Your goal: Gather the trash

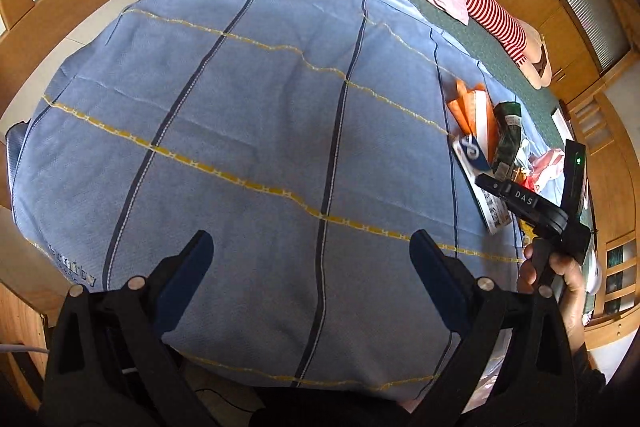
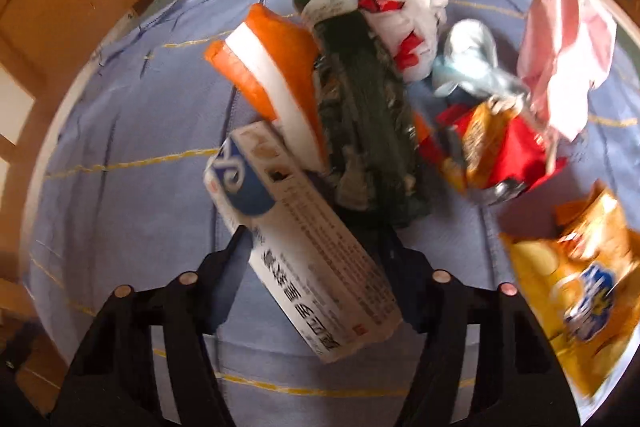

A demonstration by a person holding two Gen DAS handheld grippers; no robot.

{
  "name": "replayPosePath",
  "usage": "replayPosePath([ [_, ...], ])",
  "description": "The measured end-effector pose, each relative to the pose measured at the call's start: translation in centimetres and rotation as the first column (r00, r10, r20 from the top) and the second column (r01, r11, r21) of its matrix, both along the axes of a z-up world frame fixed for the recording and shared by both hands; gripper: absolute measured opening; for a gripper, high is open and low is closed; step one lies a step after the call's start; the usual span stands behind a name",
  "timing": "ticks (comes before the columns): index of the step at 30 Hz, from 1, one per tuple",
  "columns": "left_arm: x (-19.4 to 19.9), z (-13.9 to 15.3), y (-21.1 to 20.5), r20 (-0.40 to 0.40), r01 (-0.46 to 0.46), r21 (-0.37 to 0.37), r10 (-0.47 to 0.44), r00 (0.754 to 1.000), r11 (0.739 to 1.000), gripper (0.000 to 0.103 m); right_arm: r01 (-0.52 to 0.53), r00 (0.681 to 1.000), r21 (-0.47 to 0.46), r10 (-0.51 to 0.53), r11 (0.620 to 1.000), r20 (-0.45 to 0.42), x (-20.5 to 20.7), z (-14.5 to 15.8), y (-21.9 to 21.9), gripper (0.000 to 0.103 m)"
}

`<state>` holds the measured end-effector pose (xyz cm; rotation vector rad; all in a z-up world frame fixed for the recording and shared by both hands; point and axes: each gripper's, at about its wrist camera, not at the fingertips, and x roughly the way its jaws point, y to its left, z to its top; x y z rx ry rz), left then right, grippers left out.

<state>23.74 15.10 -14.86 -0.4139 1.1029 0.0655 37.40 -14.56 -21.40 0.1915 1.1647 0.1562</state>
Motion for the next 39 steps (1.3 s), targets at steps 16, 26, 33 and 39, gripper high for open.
replayPosePath([
  [16,-0.7,-0.5,2.7,-0.013,-0.151,-0.036,0.151,0.989,0.988,0.098,-0.301,0.921,0.285,0.355,0.910,-0.159,-8.1,0.1,10.2,0.071],
  [26,1.1,-1.3,-2.0,0.017,0.044,-0.029,-0.043,0.999,0.999,0.098,0.450,0.890,-0.202,-0.419,0.870,0.179,-6.0,6.3,-8.6,0.084],
  [33,2.5,-3.0,-7.2,0.013,0.239,-0.004,-0.239,0.971,0.971,0.098,0.335,0.940,-0.262,-0.338,0.905,0.037,-5.2,1.5,-11.1,0.078],
  [39,3.2,-4.5,-8.7,-0.034,0.296,-0.026,-0.297,0.954,0.955,0.098,0.201,0.979,-0.228,-0.206,0.953,0.002,-7.2,1.3,-7.4,0.044],
])
